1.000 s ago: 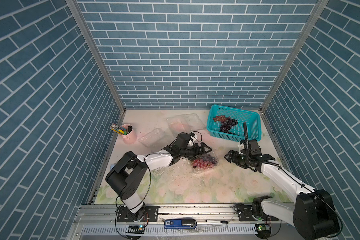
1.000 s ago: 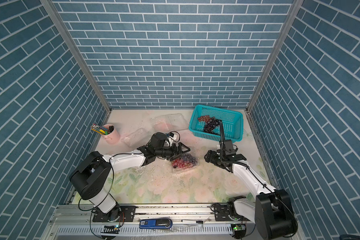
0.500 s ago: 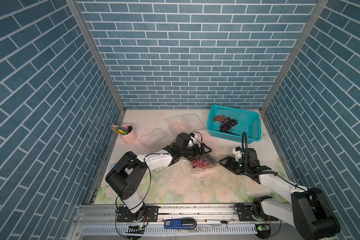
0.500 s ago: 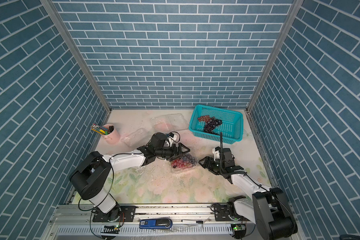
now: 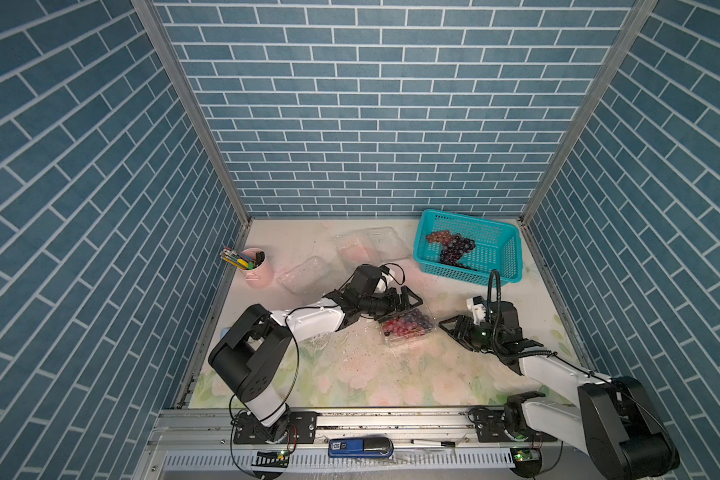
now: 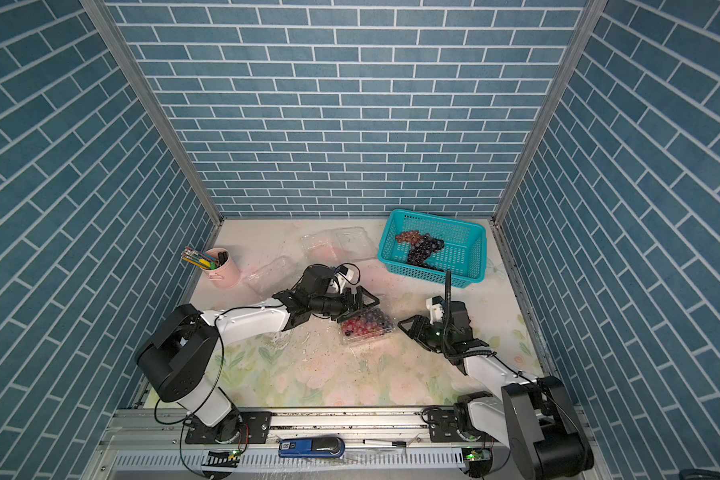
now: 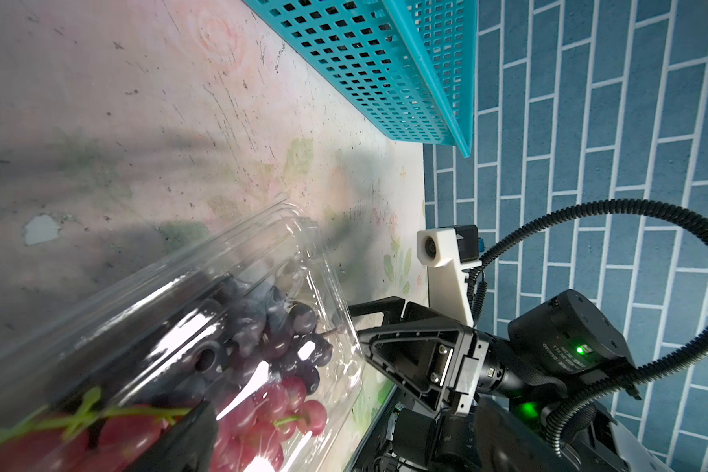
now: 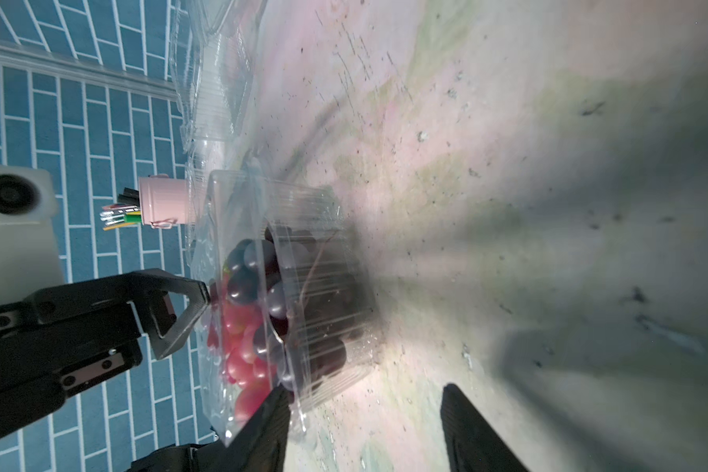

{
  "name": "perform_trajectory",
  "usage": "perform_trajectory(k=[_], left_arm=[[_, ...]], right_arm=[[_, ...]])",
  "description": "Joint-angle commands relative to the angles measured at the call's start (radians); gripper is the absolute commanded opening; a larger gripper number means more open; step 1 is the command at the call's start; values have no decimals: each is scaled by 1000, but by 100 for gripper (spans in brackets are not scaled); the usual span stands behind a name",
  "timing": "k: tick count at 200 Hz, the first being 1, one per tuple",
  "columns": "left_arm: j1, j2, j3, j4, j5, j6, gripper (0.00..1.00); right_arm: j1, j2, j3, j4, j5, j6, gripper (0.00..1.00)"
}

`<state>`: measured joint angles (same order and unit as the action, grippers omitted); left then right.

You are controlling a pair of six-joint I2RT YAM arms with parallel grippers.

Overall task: Pack grapes into containers
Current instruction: Close the packing box at the center of the board.

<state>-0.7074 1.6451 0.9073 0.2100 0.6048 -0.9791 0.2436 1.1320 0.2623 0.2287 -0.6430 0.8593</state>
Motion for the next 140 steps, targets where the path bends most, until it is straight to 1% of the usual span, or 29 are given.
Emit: perform_trajectory(k=[1, 45, 68, 114, 131, 140], left_arm=[[3, -16, 21, -101, -18, 44, 100], [3, -8, 19, -98, -18, 41, 100], [3, -14, 19, -104, -20, 45, 100], [3, -18, 17, -108, -25, 45, 100], [2, -18, 16, -109, -26, 45, 99], [3, -18, 16, -109, -27, 45, 99]], right_arm=[[-10, -28, -13, 37, -41, 28, 58], [-9, 17, -37, 170, -78, 76, 52], [-7, 45, -41, 227, -91, 93, 46], [44, 158, -35, 358, -121, 123, 43], [49, 173, -43, 382, -115, 130, 36], [49, 173, -46, 387, -115, 132, 34]])
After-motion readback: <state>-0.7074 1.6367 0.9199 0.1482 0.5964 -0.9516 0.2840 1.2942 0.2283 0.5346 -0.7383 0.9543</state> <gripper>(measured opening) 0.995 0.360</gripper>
